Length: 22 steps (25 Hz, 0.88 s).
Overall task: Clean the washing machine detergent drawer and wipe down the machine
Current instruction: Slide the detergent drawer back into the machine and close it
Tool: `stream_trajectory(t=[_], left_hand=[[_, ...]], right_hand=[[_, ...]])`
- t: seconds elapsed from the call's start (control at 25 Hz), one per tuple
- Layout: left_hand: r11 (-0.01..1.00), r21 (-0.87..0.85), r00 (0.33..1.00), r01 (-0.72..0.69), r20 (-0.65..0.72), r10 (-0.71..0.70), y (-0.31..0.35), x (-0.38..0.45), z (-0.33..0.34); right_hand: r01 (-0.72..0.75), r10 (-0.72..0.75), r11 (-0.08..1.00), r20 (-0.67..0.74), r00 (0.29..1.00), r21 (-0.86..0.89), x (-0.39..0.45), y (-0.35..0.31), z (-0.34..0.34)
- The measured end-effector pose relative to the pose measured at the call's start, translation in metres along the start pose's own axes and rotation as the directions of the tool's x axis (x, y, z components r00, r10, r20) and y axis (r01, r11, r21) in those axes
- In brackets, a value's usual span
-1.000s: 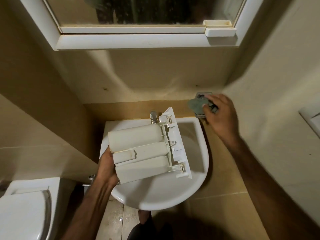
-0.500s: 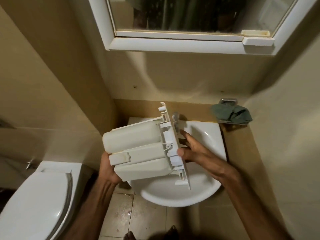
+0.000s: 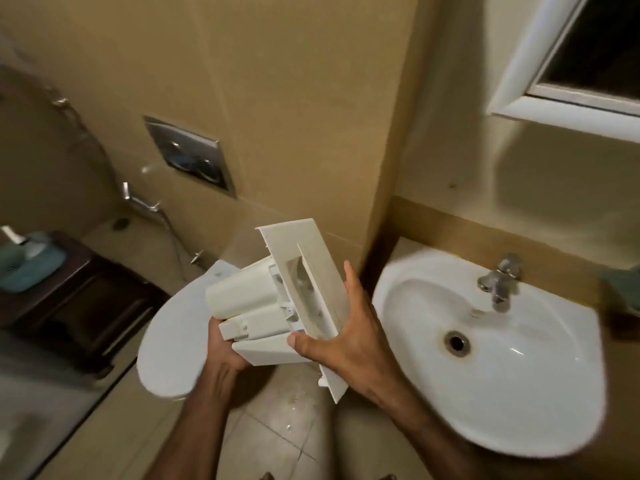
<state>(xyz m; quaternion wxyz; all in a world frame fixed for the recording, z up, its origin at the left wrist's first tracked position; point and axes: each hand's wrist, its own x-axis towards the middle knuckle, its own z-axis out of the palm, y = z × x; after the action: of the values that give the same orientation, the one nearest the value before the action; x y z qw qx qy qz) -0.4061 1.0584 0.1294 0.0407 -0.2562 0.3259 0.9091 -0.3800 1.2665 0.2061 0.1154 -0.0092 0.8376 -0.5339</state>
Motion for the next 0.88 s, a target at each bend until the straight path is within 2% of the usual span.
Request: stream_trajectory(t=[0.08,0.12,0.24,0.32,0.4,0.48,0.56,0.68,0.8,0.88], left_hand=[[0.999,0.045,0.998,-0.027,-0.052,0.029,0.038,-0.011,-0.03],[0.997,0.078,0.983,-0.021,-0.178,0.035,0.055,-0.012,-0.05],[0.99,0.139,0.949,-0.003,-0.312,0.047,0.107,-0.009,-0.12],[0.974,0.224,0.886,0.023,-0.456,0.084,0.141,-0.024,-0.163],[0.969,0.247,0.793,0.005,-0.592,0.147,0.172,-0.047,-0.197],[0.956,0.269,0.689,-0.114,-0.672,0.272,0.198,-0.08,-0.221],[0.91,0.341,0.618,-0.236,-0.67,0.412,0.214,-0.116,-0.228],[0.864,0.343,0.655,-0.37,-0.563,0.504,0.235,-0.162,-0.221],[0.897,0.168,0.757,-0.409,-0.486,0.436,0.256,-0.189,-0.21],[0.913,0.018,0.803,-0.408,-0.469,0.368,0.268,-0.197,-0.211]], right_hand=[[0.031,-0.031,0.999,0.011,0.999,-0.008,0.004,-0.021,0.042],[0.055,-0.055,0.998,0.024,0.998,-0.021,0.006,-0.031,0.062],[0.127,-0.12,0.985,0.065,0.991,-0.118,0.009,-0.057,0.126],[0.189,-0.178,0.966,0.076,0.981,-0.175,0.012,-0.075,0.17],[0.245,-0.227,0.945,0.103,0.968,-0.218,0.015,-0.089,0.21],[0.299,-0.269,0.913,0.142,0.953,-0.276,0.02,-0.101,0.251],[0.361,-0.321,0.866,0.168,0.932,-0.346,0.025,-0.11,0.291],[0.473,-0.431,0.755,0.2,0.88,-0.454,0.032,-0.122,0.349],[0.594,-0.544,0.647,0.257,0.799,-0.478,0.04,-0.134,0.395],[0.648,-0.578,0.591,0.309,0.755,-0.479,0.043,-0.144,0.422]])
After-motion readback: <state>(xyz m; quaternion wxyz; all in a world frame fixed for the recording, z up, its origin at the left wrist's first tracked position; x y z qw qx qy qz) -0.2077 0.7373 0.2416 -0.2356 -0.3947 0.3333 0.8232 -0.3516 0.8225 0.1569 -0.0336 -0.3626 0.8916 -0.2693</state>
